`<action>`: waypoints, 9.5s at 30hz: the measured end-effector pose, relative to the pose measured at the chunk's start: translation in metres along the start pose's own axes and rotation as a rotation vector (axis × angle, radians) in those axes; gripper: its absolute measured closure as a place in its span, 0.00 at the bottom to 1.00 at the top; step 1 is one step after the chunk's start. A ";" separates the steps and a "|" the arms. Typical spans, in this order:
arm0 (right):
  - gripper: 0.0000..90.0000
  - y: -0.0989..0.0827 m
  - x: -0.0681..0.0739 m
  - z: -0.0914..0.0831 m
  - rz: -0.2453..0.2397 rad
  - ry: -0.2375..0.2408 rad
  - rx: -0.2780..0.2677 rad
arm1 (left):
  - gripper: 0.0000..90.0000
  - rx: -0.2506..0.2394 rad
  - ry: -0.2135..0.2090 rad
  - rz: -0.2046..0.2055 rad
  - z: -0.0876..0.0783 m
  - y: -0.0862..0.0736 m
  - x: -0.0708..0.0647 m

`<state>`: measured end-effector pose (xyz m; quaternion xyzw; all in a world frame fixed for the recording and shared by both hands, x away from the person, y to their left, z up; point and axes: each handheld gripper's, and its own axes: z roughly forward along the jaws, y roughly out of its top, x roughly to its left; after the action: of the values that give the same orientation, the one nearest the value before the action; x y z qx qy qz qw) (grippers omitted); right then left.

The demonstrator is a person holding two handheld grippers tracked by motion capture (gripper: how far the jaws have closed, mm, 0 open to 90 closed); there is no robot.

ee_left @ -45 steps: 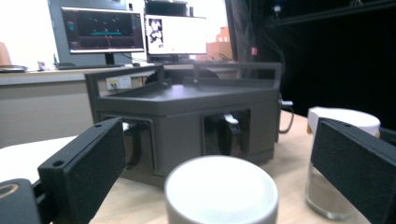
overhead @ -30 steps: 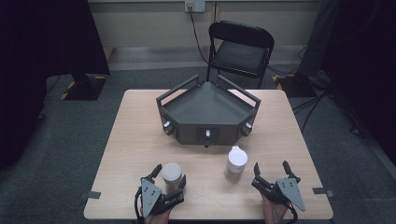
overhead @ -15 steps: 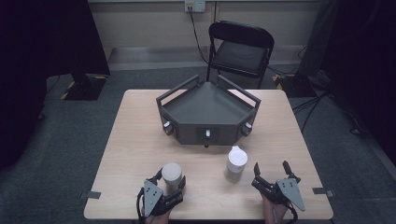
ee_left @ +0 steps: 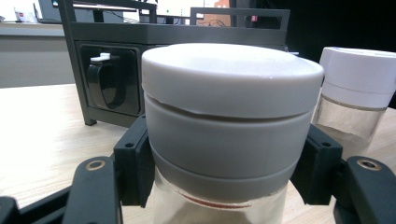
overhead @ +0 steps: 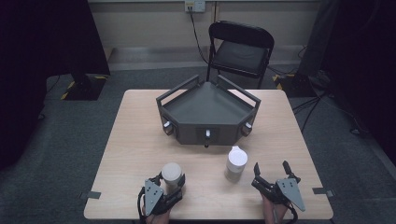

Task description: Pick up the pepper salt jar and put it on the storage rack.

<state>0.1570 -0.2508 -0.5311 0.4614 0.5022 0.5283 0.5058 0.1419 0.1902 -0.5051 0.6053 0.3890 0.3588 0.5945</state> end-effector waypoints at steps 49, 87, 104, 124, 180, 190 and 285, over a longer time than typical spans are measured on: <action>0.02 0.000 0.000 0.000 0.001 -0.001 0.000 | 0.39 -0.027 -0.027 0.019 -0.005 0.039 0.006; 0.02 0.000 -0.001 0.000 -0.001 0.003 0.000 | 0.38 -0.082 -0.081 0.056 0.065 0.116 0.029; 0.02 0.000 -0.001 0.000 -0.001 0.003 0.000 | 0.38 -0.047 -0.093 0.038 0.117 0.160 0.038; 0.02 0.000 -0.002 0.000 -0.001 0.010 0.000 | 0.38 0.008 -0.035 0.057 0.192 0.192 0.028; 0.02 0.000 -0.002 0.000 -0.001 0.010 0.000 | 0.07 0.083 -0.045 -0.039 0.217 0.180 0.050; 0.02 0.000 -0.002 0.000 0.000 0.010 0.000 | 0.00 0.033 -0.023 -0.032 0.203 0.171 0.049; 0.02 0.001 0.001 0.000 0.000 -0.005 0.004 | 0.00 -0.163 0.141 -0.029 0.027 -0.006 0.025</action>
<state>0.1572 -0.2498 -0.5303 0.4640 0.5020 0.5259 0.5061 0.1771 0.2003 -0.5124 0.5225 0.4082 0.4225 0.6180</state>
